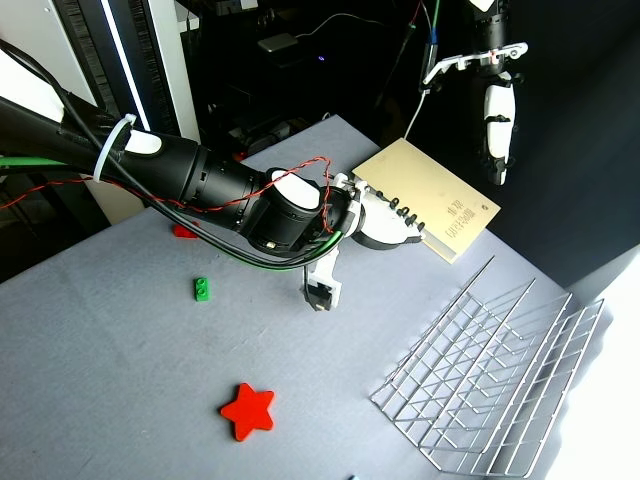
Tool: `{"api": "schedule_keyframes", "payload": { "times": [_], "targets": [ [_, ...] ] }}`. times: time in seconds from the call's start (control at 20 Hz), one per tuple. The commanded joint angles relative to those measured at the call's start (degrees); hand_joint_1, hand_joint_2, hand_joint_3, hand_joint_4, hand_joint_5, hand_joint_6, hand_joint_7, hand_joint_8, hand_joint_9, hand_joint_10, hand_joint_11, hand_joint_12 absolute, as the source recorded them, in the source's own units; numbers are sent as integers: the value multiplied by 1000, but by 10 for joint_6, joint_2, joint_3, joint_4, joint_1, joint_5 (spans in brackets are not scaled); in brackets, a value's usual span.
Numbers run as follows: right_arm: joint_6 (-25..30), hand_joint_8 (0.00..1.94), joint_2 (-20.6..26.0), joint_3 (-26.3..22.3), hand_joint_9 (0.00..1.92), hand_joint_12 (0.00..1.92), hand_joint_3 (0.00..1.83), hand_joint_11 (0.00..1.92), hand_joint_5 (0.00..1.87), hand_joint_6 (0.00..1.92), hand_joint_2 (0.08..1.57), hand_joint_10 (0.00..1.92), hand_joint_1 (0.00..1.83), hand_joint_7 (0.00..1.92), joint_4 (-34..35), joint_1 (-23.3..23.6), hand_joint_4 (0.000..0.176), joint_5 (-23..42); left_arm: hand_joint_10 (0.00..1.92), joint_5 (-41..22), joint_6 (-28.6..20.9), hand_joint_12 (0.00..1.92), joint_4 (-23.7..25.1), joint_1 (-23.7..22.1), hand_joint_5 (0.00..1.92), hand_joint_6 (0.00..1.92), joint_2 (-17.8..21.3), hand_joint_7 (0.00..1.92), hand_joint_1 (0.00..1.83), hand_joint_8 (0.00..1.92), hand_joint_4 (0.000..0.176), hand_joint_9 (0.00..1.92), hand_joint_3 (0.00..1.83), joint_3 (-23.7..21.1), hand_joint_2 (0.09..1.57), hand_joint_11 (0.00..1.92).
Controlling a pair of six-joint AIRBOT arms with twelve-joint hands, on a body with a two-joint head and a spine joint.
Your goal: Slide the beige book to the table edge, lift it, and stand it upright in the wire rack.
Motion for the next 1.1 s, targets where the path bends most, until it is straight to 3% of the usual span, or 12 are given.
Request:
{"api": "schedule_keyframes", "payload": {
  "times": [0.0, 1.05],
  "targets": [
    [3, 0, -2, 0, 0, 0, 2, 0, 0, 0, 1089, 0, 0, 0, 27, 1, 0, 2, 0, 37, -3, 0, -4, -2, 0, 0, 4, 0, 0, 0, 0, 0, 2, 5, 1103, 0],
    [-29, 0, -9, 0, 0, 0, 3, 0, 2, 0, 1093, 0, 0, 0, 27, 2, 0, -7, 0, 32, -3, 0, 1, -2, 0, 0, -2, 0, 0, 0, 0, 0, 0, 7, 1100, 0]
  ]
}}
